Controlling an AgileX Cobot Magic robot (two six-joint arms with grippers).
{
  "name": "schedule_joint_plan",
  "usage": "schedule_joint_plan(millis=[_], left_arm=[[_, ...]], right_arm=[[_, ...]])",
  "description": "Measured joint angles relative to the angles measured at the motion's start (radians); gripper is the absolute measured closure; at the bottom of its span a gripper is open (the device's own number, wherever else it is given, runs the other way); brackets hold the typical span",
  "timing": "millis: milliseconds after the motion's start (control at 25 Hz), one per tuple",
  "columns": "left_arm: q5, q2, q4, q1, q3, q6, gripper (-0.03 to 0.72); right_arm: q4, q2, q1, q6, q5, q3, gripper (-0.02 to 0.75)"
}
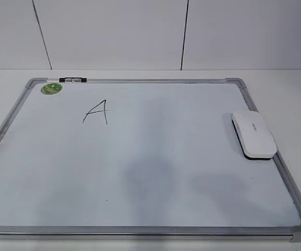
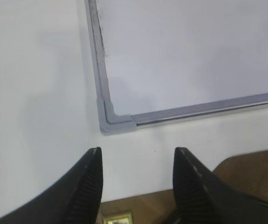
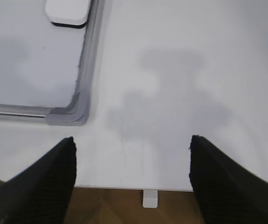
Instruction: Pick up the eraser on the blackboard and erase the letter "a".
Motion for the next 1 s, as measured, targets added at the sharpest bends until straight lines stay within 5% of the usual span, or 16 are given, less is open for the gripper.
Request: schedule_joint_plan(millis=[320, 1000], left_arm=[[0.01, -0.248, -0.002, 0.0, 0.0, 0.0, 0.352], [0.019, -0.26, -0.006, 0.0, 0.0, 0.0, 0.403]], right_arm=[[-0.001, -0.117, -0.191, 0.0, 0.0, 0.0, 0.149], [-0.005, -0.217, -0.2, 0.001, 0.002, 0.0, 0.149]])
